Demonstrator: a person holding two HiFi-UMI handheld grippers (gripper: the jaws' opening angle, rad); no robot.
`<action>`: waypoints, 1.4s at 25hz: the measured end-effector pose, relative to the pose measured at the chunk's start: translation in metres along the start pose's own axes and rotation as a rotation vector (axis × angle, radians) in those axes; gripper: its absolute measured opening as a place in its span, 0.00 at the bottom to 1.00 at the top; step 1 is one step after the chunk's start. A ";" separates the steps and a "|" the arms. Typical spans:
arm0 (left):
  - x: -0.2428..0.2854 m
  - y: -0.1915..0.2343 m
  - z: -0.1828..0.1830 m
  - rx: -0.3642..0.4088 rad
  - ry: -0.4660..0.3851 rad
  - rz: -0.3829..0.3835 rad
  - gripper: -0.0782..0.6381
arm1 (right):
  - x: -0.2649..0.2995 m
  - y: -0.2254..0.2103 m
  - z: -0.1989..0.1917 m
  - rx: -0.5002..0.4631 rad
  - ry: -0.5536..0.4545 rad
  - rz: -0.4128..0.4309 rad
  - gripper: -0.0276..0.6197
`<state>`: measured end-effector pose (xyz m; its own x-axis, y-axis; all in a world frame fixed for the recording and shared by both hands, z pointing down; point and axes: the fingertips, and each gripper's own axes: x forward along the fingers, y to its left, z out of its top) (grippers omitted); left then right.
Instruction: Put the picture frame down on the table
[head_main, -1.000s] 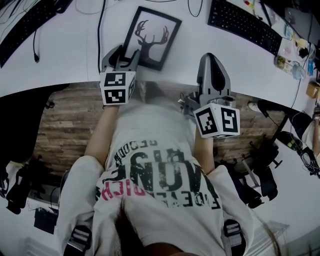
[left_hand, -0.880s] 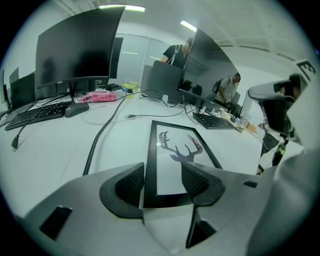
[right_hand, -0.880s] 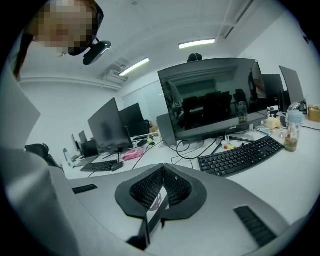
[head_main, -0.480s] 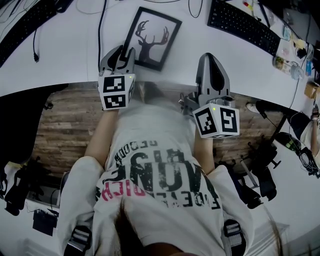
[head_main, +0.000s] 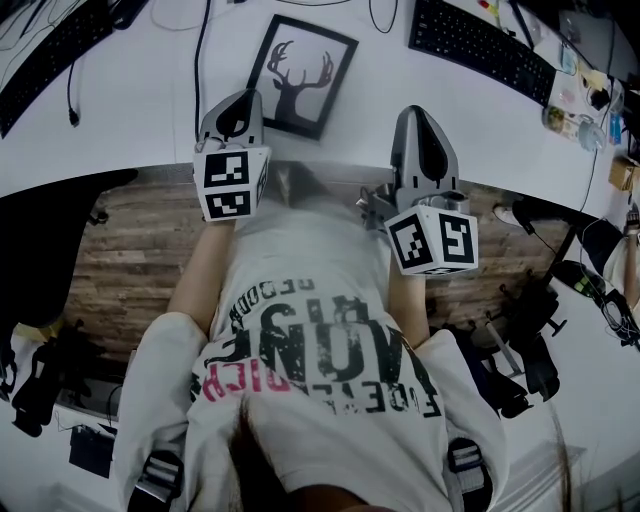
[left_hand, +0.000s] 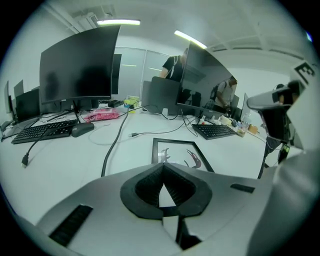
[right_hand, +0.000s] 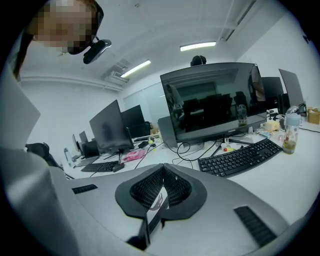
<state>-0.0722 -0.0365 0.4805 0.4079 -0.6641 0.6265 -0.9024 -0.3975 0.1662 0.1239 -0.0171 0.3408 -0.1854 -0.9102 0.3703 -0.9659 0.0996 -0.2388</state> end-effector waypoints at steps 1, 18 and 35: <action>-0.001 -0.001 0.004 0.003 -0.010 0.000 0.11 | -0.001 0.000 0.001 0.000 -0.002 0.000 0.04; -0.033 -0.025 0.103 0.048 -0.259 -0.051 0.11 | -0.023 -0.012 0.017 -0.019 -0.054 -0.038 0.04; -0.078 -0.042 0.184 0.078 -0.446 -0.122 0.11 | -0.046 -0.014 0.051 -0.035 -0.139 -0.094 0.04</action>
<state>-0.0407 -0.0845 0.2847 0.5455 -0.8102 0.2144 -0.8381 -0.5246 0.1496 0.1549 0.0034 0.2813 -0.0696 -0.9627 0.2615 -0.9840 0.0233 -0.1764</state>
